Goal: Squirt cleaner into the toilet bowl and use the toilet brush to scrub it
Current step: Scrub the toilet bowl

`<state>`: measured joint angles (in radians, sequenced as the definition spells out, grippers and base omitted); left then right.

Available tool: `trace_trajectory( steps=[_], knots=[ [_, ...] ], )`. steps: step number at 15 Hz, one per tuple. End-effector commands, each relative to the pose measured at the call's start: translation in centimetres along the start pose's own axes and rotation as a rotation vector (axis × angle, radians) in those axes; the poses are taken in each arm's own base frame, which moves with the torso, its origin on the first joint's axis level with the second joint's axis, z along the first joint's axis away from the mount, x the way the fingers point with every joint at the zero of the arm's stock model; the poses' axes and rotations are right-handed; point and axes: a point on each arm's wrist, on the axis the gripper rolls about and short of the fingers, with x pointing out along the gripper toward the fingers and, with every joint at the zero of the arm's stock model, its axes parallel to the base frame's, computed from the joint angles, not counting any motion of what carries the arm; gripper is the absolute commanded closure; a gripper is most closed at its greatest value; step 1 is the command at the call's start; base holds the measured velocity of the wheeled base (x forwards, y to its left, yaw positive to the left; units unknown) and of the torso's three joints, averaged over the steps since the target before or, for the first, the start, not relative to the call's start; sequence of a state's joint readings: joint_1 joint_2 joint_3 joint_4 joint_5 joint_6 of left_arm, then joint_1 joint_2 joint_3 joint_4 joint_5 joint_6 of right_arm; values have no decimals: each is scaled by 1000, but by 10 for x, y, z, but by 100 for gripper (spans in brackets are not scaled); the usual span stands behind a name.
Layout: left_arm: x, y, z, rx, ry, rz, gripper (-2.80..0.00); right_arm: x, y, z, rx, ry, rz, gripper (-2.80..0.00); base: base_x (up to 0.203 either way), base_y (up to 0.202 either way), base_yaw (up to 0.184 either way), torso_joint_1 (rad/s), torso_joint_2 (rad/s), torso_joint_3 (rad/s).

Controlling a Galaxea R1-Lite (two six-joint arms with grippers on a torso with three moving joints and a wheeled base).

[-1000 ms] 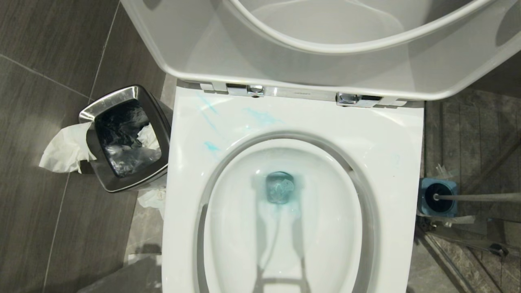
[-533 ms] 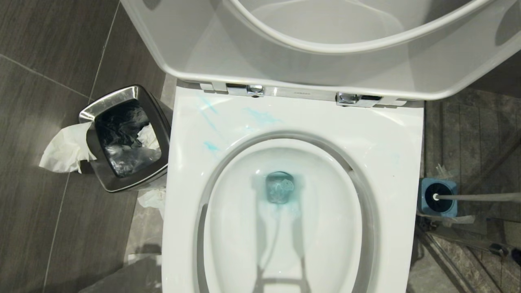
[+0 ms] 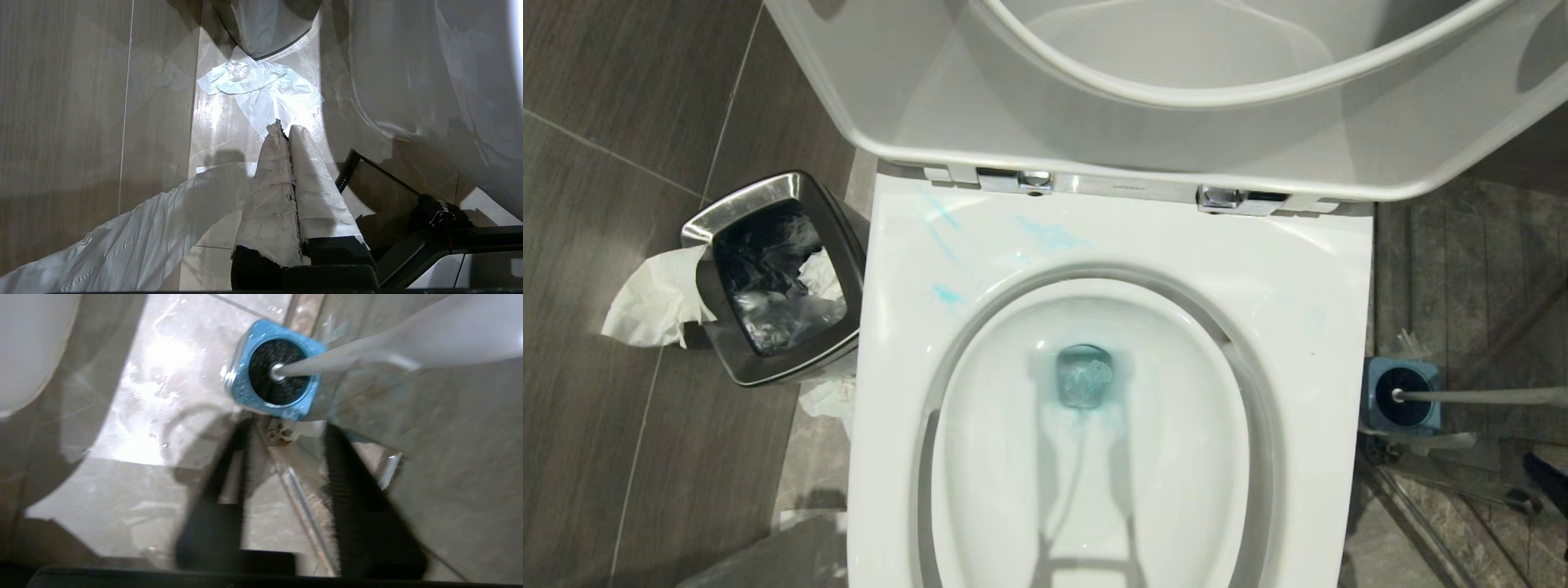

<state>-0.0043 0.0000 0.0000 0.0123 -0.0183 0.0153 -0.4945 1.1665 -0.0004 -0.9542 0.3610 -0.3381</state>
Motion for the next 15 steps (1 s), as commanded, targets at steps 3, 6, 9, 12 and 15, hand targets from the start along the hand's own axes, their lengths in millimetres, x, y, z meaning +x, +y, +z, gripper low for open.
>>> trace_trajectory(
  steps=[3,6,9,12,15],
  knots=[
    [0,0,0,-1,1,0,0,12,-2,-9,32,72,24,-280,0,0,0,0,0,0],
    [0,0,-1,-1,2,0,0,15,-9,-16,73,119,-15,-280,0,0,0,0,0,0],
    [0,0,0,-2,1,0,0,20,-14,-14,124,112,-10,-280,0,0,0,0,0,0],
    [0,0,0,-1,1,0,0,28,-20,-11,135,107,-12,-280,0,0,0,0,0,0],
    [0,0,0,-1,4,-1,0,45,-31,-3,137,93,-17,-280,0,0,0,0,0,0]
  ],
)
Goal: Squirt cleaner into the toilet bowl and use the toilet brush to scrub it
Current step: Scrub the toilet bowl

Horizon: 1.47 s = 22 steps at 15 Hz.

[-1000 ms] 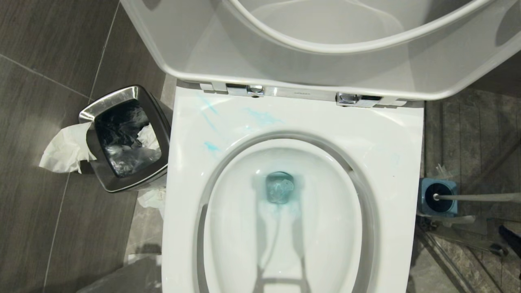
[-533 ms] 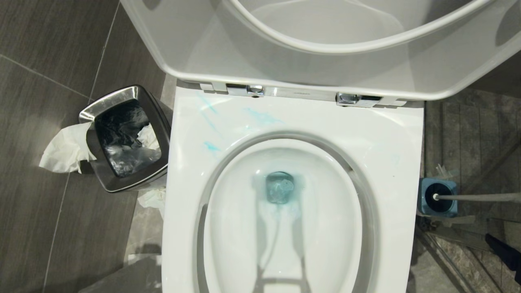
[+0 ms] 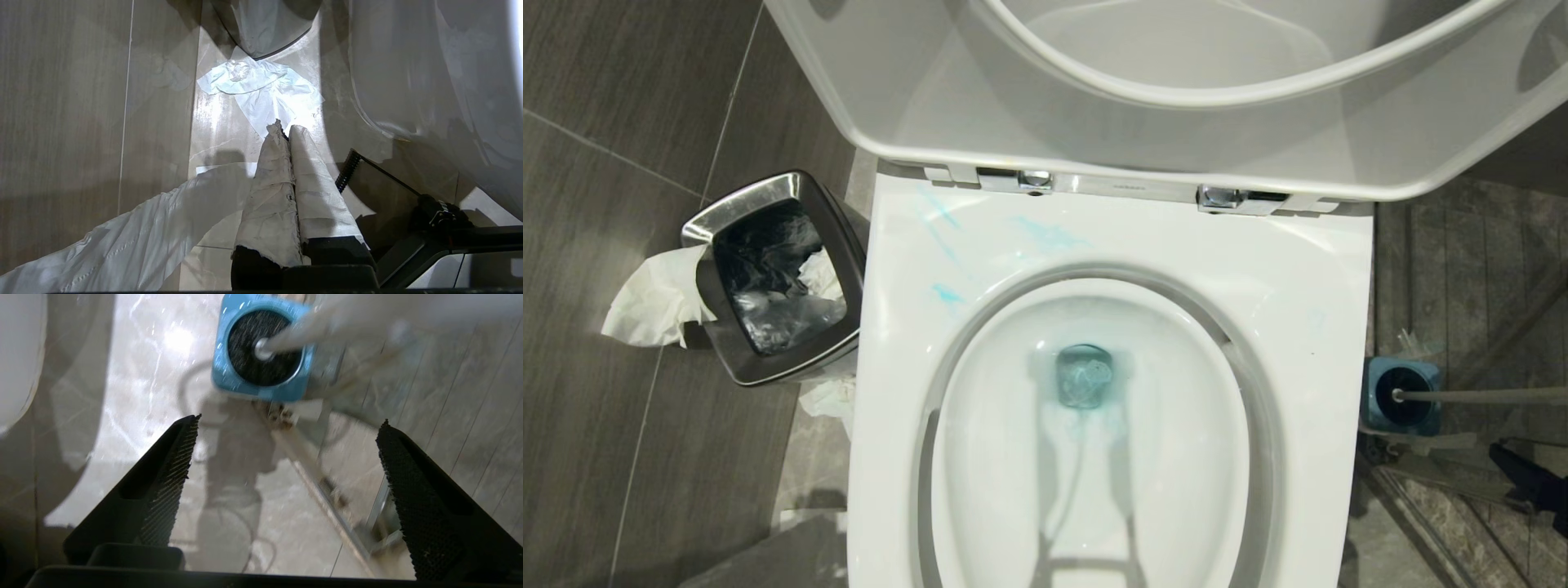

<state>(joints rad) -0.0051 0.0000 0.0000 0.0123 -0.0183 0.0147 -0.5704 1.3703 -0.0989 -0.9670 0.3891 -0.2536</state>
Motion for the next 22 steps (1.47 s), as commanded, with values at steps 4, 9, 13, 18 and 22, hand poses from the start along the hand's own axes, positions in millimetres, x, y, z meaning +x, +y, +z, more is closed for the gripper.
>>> trace_trajectory(
  steps=[4,9,13,18,22],
  knots=[
    [0,0,0,0,4,0,0,33,-16,12,-14,-12,1,-280,0,0,0,0,0,0],
    [0,0,0,-1,1,0,0,45,-13,23,-41,-67,88,-280,0,0,0,0,0,0],
    [0,0,0,1,1,0,0,46,-3,36,-74,-124,140,-280,0,0,0,0,0,0],
    [0,0,0,1,1,0,0,52,-8,51,-100,-175,129,-280,0,0,0,0,0,0],
    [0,0,0,1,1,0,0,52,-10,56,-112,-209,110,-280,0,0,0,0,0,0]
  ],
)
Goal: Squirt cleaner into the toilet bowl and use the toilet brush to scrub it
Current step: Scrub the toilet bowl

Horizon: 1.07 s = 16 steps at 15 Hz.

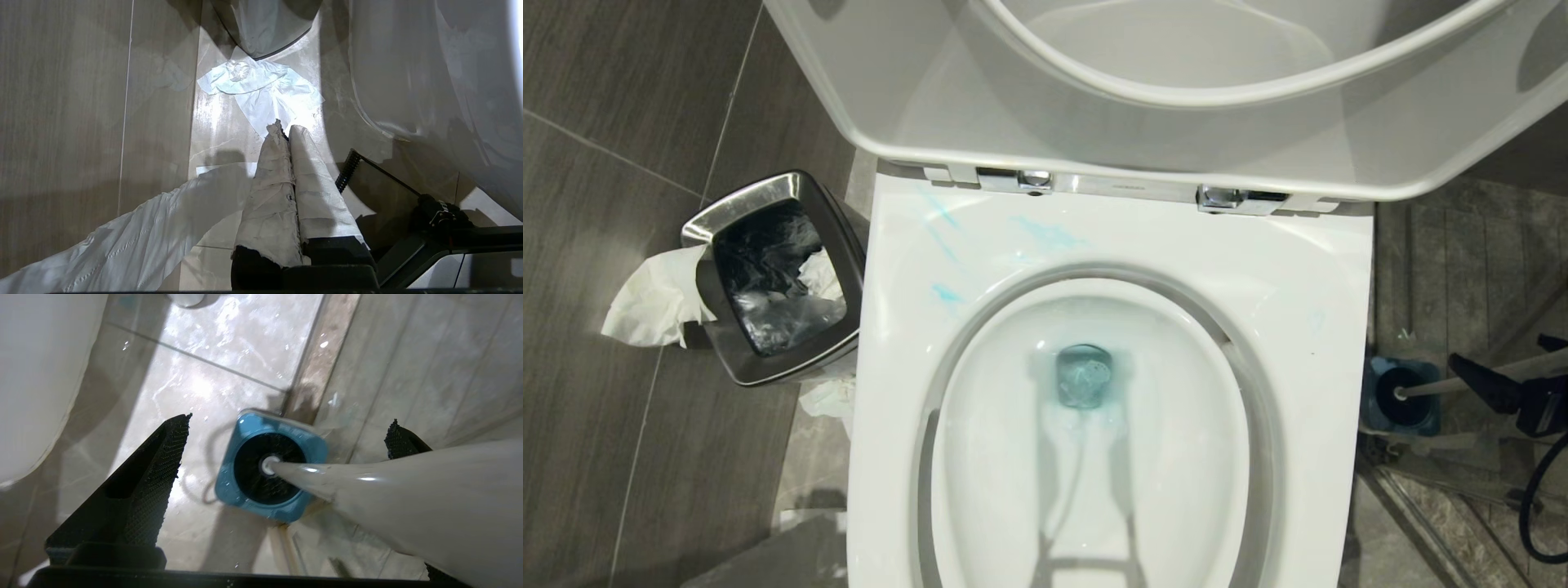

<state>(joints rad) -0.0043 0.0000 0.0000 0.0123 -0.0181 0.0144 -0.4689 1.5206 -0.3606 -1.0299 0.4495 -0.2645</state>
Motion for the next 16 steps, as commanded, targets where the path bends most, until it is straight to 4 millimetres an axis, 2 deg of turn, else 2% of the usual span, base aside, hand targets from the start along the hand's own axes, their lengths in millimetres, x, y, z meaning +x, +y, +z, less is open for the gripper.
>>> trace_trajectory(
  steps=[1,9,16],
  knots=[
    [0,0,0,0,1,-1,0,0,-1,4,-20,-42,-12,-280,0,0,0,0,0,0],
    [0,0,0,1,1,-1,0,1,-1,1,-30,-67,-20,-280,0,0,0,0,0,0],
    [0,0,0,1,1,-1,0,-19,6,-8,-60,-128,-57,-280,0,0,0,0,0,0]
  ],
)
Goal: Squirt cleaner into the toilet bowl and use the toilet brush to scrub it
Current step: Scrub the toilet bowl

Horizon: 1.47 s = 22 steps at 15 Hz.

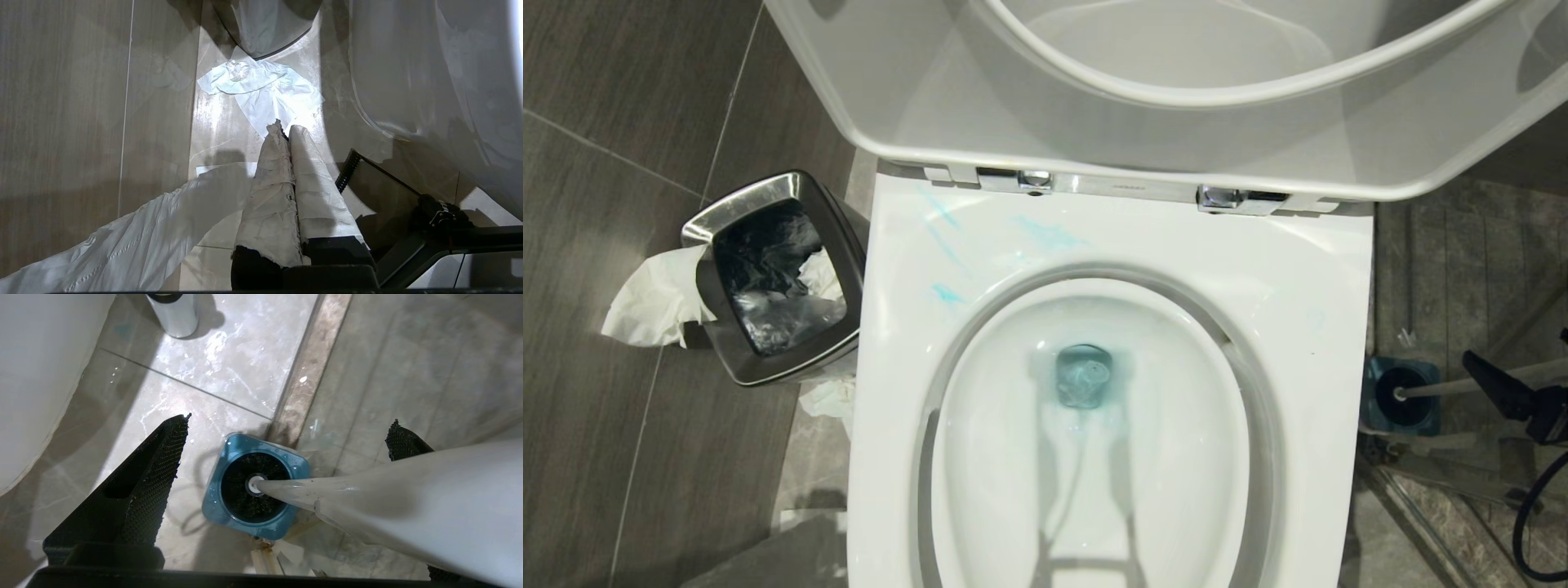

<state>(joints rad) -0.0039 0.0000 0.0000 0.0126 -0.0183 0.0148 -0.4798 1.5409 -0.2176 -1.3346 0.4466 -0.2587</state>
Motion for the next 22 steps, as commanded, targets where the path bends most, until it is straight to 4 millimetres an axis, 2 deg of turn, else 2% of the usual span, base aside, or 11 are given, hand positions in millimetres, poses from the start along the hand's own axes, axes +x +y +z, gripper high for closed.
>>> trace_trajectory(
  steps=[1,6,17,18,22],
  knots=[
    [0,0,0,0,1,-1,0,-6,-1,0,-2,-7,-18,-280,0,0,0,0,0,0],
    [0,0,-1,0,2,-1,0,-12,1,-8,36,31,-24,-280,0,0,0,0,0,0],
    [0,0,-1,0,3,-1,0,-5,-5,-13,55,50,-42,-280,0,0,0,0,0,0],
    [0,0,0,0,1,-1,0,-5,-6,-12,72,43,-44,0,0,0,0,0,0,0],
    [0,0,-1,0,2,-1,0,-3,-7,-10,72,26,-48,0,0,0,0,0,0,0]
  ],
)
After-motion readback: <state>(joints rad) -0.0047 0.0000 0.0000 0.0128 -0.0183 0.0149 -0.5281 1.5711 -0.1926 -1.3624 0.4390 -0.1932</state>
